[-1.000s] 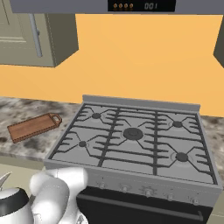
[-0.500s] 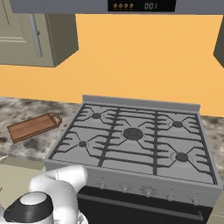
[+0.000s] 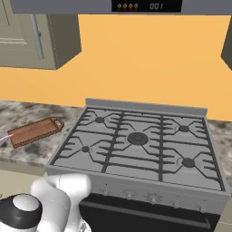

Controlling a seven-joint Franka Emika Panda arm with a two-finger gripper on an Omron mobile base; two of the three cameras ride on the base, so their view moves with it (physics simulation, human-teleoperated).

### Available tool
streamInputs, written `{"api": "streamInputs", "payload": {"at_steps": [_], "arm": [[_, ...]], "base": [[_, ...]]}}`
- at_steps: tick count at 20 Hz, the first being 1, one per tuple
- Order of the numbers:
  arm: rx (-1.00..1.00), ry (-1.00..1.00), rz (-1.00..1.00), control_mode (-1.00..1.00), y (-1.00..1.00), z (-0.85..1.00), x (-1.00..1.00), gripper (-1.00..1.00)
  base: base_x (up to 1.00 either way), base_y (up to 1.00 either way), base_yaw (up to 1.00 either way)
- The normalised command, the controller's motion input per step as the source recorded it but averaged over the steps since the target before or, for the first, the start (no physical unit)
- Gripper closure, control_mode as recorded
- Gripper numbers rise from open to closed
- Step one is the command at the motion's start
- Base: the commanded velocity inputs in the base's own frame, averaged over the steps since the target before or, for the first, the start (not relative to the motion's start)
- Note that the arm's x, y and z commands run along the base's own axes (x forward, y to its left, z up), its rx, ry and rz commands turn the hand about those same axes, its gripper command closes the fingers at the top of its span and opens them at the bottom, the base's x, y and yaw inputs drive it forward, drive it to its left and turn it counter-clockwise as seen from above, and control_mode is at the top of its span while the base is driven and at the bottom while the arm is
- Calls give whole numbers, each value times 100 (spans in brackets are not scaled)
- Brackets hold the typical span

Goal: Open the drawer on the left and place the cutting tools on the cutting board.

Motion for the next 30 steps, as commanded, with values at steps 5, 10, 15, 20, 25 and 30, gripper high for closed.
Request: {"api": "streamInputs", "payload": {"at_steps": [5,10,15,20,25,30], "arm": [[0,1,0,-100,0,4,11,100],[5,3,0,-100,-20,0,65,100],[14,5,0,-100,-29,1,88,100],[20,3,0,-100,-26,17,84,100],[19,1,-3,-100,-7,11,67,100],[2,0,-1,-100,2,1,35,100]], "base": [[0,0,0],[0,0,0],[0,0,0],[0,0,0],[0,0,0],[0,0,0]]}}
